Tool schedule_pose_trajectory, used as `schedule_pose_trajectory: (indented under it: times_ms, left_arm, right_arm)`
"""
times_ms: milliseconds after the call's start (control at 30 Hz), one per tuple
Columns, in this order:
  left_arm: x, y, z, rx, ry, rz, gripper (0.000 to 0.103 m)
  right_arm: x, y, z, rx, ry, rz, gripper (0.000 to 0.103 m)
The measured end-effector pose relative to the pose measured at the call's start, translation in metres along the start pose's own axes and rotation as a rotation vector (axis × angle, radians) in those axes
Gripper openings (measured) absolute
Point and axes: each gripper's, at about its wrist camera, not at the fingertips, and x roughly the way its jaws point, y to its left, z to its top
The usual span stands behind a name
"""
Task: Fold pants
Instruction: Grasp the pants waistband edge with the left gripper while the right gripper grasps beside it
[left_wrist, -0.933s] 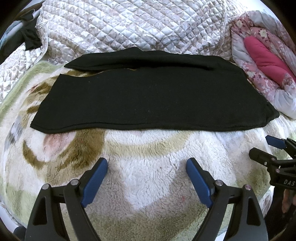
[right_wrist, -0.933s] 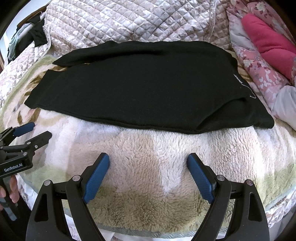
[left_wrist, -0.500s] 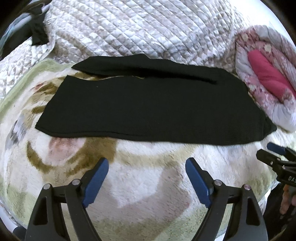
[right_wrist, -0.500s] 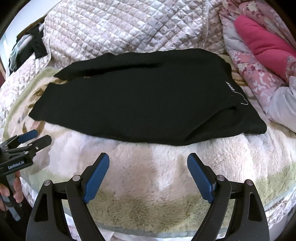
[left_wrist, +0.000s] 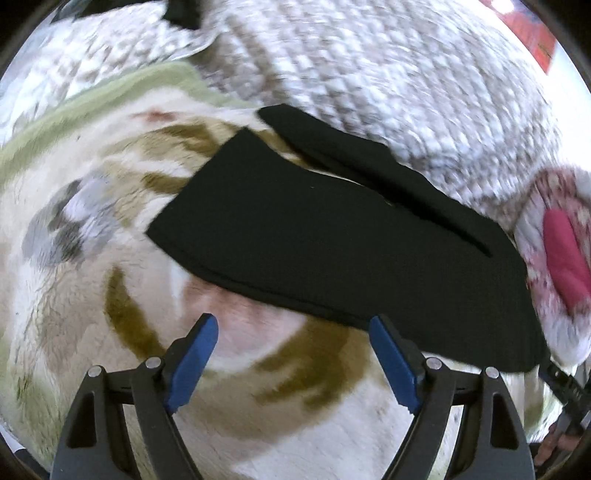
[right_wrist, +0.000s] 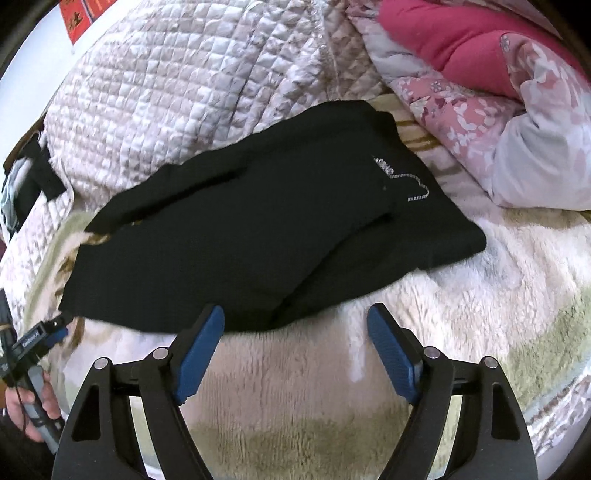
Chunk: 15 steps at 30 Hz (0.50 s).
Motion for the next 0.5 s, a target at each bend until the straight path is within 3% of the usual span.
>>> schedule_pose_trajectory:
  times_ms: [167,300,367,433,500]
  left_arm:
    - [0.011,0.015,0.011,-0.04,-0.017,-0.036,0.083]
    - [0.022,0.02,0.021,-0.05,-0.032,-0.024,0.08]
    - [0.025,0.019,0.025,-0.038,-0.044,-0.003,0.071]
    - [0.03,0.023,0.029,-0.051,-0.044,0.023,0.058]
    - [0.033,0.027,0.033,-0.067,-0.052,0.038,0.047]
  right_arm:
    - [0.012,-0.014,0.015,0.05,-0.035,0.018,0.08]
    - [0.019,-0.023,0.026,0.108,-0.051,0.028,0.079]
    - [0.019,-0.026,0.029,0.124,-0.068,0.012,0.072]
    - [0.017,-0.03,0.029,0.142,-0.092,-0.002,0.052]
    - [0.021,-0.035,0.03,0.16,-0.093,-0.007,0.044]
